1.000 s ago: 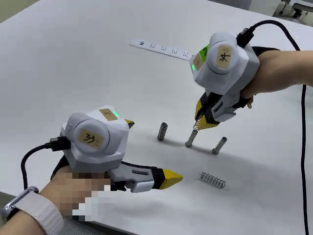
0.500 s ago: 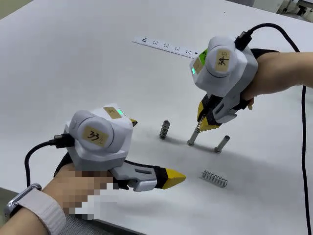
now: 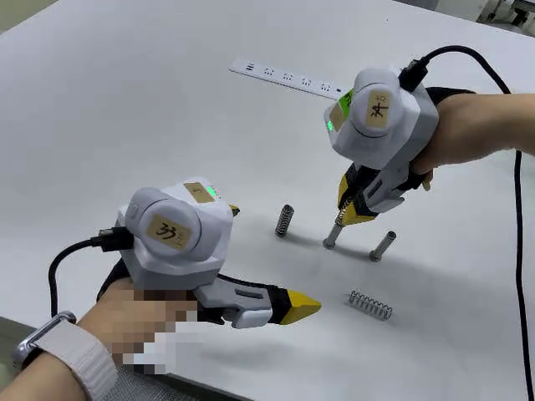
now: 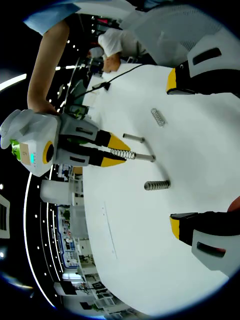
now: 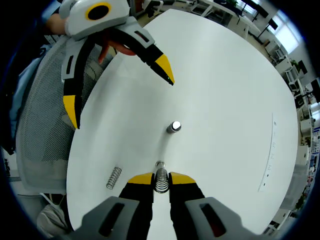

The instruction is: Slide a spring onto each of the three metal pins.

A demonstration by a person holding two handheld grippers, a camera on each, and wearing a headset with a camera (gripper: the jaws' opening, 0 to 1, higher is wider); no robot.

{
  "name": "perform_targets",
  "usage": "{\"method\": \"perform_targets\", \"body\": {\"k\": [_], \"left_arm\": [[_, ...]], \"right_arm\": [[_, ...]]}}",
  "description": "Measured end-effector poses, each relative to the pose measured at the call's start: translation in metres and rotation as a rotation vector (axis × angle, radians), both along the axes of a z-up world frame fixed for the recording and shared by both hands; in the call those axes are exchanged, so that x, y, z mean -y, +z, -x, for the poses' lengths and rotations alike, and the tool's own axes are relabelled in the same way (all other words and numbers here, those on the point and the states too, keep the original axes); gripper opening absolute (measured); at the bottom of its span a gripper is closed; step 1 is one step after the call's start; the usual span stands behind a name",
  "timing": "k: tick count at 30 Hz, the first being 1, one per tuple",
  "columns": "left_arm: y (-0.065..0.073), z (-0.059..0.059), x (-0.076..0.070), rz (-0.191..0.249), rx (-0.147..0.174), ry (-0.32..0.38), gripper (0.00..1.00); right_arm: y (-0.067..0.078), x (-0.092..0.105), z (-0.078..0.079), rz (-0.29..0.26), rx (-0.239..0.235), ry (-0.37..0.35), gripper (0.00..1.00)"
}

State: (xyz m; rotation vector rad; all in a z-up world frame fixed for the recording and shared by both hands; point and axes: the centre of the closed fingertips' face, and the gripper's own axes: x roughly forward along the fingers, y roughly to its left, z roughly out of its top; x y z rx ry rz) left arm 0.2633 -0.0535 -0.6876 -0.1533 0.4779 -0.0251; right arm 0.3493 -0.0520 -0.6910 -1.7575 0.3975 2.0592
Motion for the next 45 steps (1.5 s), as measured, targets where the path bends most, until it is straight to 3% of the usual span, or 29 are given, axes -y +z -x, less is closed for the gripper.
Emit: {"method": "perform_targets", "body": {"k": [26,45], "left_arm": [[-0.003,-0.001,0.003,0.003,-0.014,-0.017,1.00],[-0.006,-0.001,0.003,0.003,-0.026,-0.018,1.00]], "right_arm": [[-0.040,0.000,-0.002,0.031,0.055,0.010,0.13],[-0.049,0.001,-0.002,0.037,0.040,-0.016,0.13]]}}
